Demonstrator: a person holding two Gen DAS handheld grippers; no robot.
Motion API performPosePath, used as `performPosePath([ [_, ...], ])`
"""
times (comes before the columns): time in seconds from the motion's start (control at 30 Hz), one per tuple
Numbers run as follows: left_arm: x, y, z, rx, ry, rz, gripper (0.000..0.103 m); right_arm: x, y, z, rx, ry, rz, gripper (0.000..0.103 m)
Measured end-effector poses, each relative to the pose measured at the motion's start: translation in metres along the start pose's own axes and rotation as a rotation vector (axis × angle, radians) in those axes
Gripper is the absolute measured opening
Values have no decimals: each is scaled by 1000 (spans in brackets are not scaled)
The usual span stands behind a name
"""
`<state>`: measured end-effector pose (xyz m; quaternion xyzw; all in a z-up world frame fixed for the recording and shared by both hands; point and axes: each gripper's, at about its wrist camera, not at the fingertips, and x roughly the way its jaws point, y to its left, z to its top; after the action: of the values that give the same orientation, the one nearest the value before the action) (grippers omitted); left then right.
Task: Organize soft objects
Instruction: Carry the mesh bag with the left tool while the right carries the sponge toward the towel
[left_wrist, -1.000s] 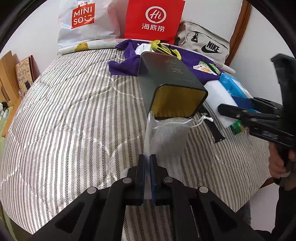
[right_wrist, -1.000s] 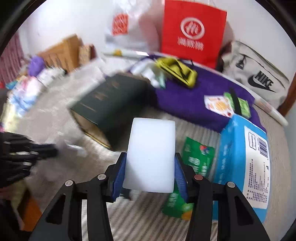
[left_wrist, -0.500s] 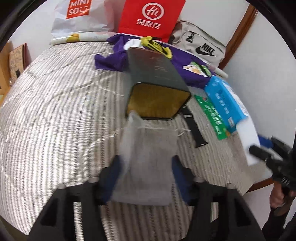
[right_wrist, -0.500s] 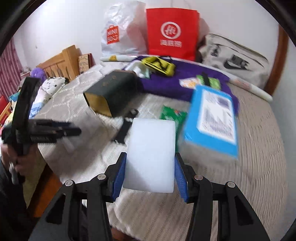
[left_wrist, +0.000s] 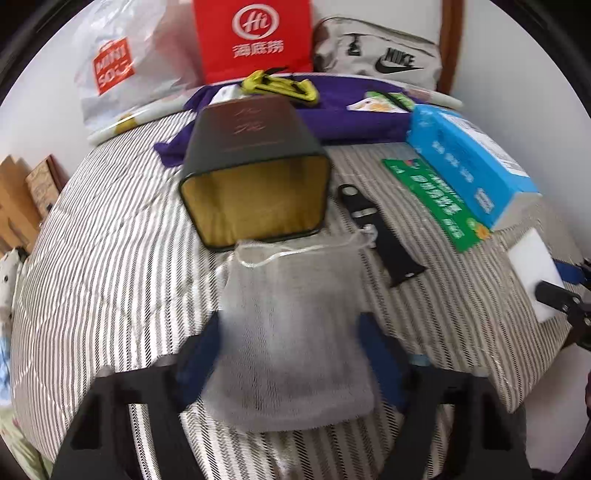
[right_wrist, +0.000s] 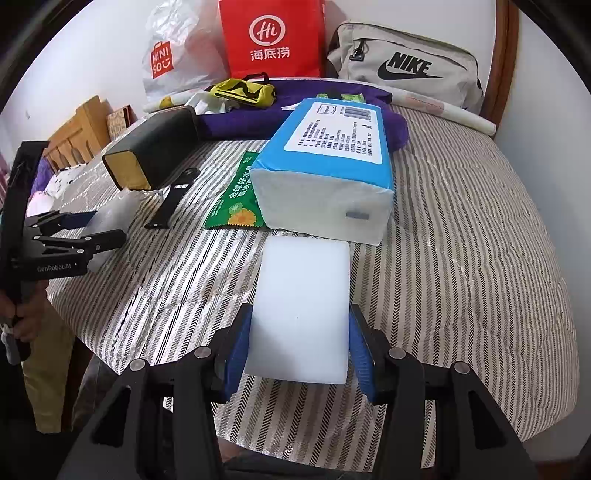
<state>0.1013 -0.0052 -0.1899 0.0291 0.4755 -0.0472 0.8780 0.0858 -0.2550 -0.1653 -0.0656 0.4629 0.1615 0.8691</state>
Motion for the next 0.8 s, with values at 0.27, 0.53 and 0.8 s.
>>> performPosePath([
  [0.27,-6,-11,0,19,18,-45,9,13,-4,0,39,46,27,52],
  [0.53,-23,-5,-2,-23,21,-96,8,2,-1,4,36,6,20,50],
  [0.8,-48,3,10,-56,-17,-124,8,-23,6,20,-6,-34,110,50],
])
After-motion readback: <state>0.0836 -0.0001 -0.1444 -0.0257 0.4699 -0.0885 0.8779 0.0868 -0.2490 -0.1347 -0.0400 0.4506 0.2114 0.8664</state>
